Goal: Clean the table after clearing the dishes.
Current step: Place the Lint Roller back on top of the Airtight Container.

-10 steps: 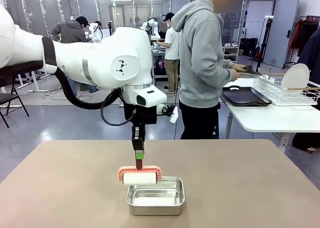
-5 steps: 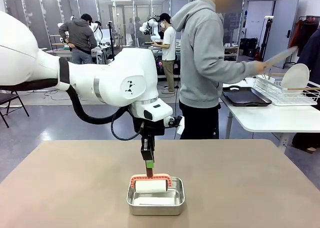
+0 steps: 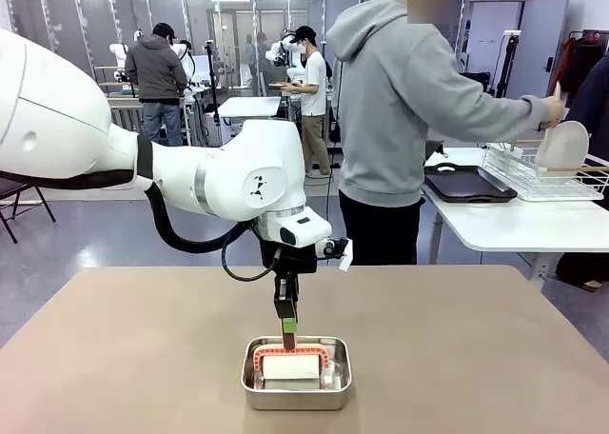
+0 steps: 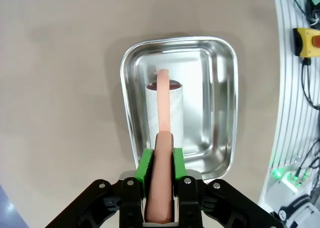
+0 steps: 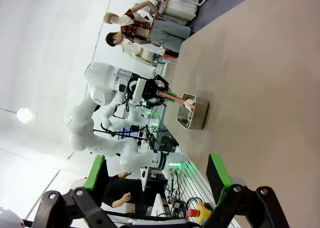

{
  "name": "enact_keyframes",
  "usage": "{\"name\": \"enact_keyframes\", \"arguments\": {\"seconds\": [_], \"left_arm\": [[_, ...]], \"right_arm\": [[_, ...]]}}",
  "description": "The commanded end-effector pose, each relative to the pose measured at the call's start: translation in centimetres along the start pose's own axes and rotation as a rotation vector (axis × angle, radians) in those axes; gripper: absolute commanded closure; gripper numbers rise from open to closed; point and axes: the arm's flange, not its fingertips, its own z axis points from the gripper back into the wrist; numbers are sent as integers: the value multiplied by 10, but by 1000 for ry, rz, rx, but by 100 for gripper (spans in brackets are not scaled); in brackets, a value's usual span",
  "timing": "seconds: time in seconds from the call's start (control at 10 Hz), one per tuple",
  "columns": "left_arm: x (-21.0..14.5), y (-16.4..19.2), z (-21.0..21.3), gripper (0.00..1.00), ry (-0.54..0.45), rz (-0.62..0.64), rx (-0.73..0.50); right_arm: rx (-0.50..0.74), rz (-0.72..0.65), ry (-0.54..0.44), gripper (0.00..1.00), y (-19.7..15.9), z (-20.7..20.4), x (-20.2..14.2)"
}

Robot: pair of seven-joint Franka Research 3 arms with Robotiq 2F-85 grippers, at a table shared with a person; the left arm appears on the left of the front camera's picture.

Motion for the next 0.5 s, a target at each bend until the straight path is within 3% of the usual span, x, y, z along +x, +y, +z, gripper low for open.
{"name": "enact_keyframes", "arguments": {"seconds": [0.0, 0.4], "left_arm": [[-2, 10, -3, 78, 12, -32, 29], [-1, 35, -17, 78, 22, -41, -19]], "right_arm": [[5, 17, 1, 0, 4, 0, -2], [5, 17, 1, 0, 4, 0, -2]]}}
